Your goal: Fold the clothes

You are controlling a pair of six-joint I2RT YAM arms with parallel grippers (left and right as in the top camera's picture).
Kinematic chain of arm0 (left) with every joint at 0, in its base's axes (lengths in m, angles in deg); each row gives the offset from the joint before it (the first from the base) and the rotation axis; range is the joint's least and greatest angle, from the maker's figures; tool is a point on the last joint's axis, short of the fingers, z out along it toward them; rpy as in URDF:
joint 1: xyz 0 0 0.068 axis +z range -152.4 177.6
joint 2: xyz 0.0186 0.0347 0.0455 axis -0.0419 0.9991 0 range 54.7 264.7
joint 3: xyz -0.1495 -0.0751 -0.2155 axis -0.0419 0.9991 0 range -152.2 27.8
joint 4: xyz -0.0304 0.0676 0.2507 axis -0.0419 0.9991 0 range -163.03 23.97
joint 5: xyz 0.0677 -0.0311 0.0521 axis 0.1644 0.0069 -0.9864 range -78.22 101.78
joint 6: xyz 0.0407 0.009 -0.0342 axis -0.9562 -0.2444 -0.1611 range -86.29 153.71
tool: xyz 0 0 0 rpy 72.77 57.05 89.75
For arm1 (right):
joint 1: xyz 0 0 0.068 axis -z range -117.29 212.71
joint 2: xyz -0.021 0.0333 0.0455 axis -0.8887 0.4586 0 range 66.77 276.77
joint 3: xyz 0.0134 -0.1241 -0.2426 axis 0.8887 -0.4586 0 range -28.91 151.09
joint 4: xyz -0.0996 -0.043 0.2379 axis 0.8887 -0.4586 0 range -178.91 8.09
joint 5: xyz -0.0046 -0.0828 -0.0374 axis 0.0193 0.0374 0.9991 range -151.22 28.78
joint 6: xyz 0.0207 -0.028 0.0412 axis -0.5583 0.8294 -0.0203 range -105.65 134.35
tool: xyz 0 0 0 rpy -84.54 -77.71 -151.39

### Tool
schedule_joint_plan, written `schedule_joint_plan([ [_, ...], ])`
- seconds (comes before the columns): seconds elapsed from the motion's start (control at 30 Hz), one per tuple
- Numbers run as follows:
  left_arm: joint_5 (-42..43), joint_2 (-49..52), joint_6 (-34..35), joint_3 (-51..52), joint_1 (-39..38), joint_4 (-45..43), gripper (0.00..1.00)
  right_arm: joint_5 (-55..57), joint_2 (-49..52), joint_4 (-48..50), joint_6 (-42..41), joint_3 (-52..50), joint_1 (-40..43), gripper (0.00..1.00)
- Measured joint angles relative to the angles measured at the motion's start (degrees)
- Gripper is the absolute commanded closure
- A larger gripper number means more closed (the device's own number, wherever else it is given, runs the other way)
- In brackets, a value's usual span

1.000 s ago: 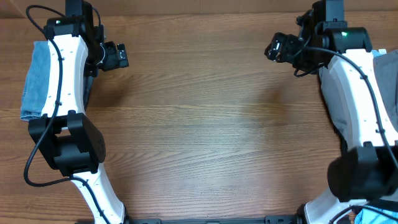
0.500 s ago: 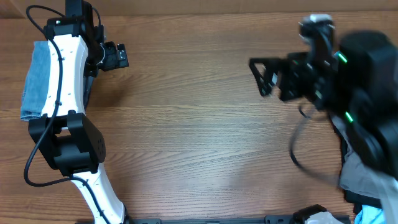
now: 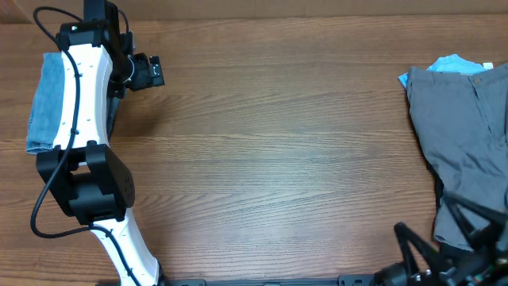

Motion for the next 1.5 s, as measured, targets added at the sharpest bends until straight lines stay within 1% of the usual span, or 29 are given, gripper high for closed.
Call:
schedule_joint_plan([
  [0.13, 0.00, 0.00, 0.00, 0.00, 0.00, -0.04, 0.00, 0.22, -6.27, 4.00, 0.04, -10.95, 1.53, 0.00],
  [0.3, -0.02, 0.00, -0.02, 0.00, 0.00, -0.07, 0.00, 0.39, -12.81, 13.00, 0.02, -23.65, 3.48, 0.00],
  [0.47, 0.00, 0.00, -0.02, 0.00, 0.00, -0.07, 0.00, 0.42, -19.19, 24.61, 0.04, -36.81, 4.68, 0.00],
  [0.6, -0.02, 0.00, -0.02, 0.00, 0.00, -0.04, 0.00, 0.42, -23.04, 32.63, 0.02, -43.89, 5.18, 0.00],
  [0.63, -0.02, 0.00, -0.02, 0.00, 0.00, -0.07, 0.00, 0.37, -23.30, 33.20, 0.00, -44.33, 5.25, 0.00],
  [0.73, -0.02, 0.00, -0.02, 0.00, 0.00, -0.07, 0.00, 0.42, -25.59, 41.97, -0.04, -50.42, 6.05, 0.00],
  [0.97, -0.02, 0.00, -0.02, 0.00, 0.00, -0.07, 0.00, 0.44, -26.40, 55.91, -2.80, -59.17, 9.70, 0.00],
  [1.23, -0.02, 0.00, -0.02, 0.00, 0.00, -0.07, 0.00, 1.40, -26.47, 70.55, -3.91, -68.13, 13.40, 0.00],
  [1.4, 0.00, 0.00, 0.00, 0.00, 0.00, -0.07, 0.00, 1.95, -26.47, 80.37, -4.11, -74.77, 13.77, 0.00],
  [1.5, -0.02, 0.00, -0.02, 0.00, 0.00, -0.07, 0.00, 2.19, -26.47, 83.73, -4.11, -78.01, 13.84, 0.00],
])
